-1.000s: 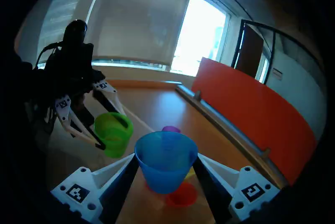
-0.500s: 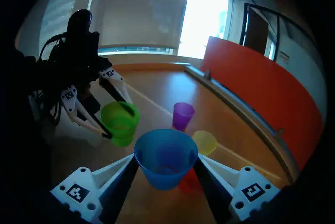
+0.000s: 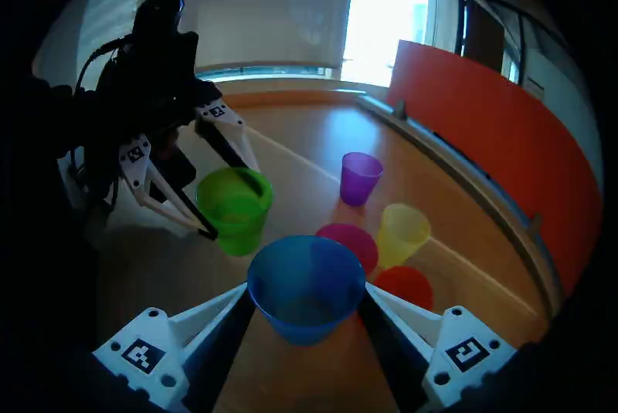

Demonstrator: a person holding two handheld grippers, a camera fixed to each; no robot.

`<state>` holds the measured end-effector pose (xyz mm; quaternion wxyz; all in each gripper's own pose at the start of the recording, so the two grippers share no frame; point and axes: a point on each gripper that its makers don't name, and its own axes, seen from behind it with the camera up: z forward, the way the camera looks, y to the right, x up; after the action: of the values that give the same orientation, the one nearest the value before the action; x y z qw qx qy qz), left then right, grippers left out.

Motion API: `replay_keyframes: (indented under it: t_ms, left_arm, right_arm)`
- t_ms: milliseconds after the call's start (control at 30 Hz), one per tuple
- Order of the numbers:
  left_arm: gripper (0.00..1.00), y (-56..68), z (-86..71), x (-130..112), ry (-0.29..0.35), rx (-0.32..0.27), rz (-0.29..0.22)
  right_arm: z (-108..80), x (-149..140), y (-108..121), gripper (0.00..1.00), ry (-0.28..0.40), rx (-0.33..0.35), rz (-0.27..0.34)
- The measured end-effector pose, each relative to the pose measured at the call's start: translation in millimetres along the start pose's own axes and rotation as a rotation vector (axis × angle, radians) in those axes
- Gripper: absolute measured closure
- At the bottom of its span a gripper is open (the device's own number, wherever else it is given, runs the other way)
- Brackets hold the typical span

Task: Pour water

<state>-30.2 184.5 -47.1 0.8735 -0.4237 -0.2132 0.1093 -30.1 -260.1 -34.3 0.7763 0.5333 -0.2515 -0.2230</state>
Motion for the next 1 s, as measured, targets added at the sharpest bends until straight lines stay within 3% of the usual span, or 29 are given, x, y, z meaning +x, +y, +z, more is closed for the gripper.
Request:
replay_keyframes:
  t_ms: [567,1000]
  left_arm:
    - [0.14,9.9,14.8,-25,-0.068,-0.025,0.006]
    - [0.14,12.0,20.3,-37,-0.094,-0.037,0.006]
  right_arm:
    - [17.6,-39,-25,0.09,-0.039,0.063,0.050]
    - [23.8,-49,-31,0.09,-0.035,0.086,0.075]
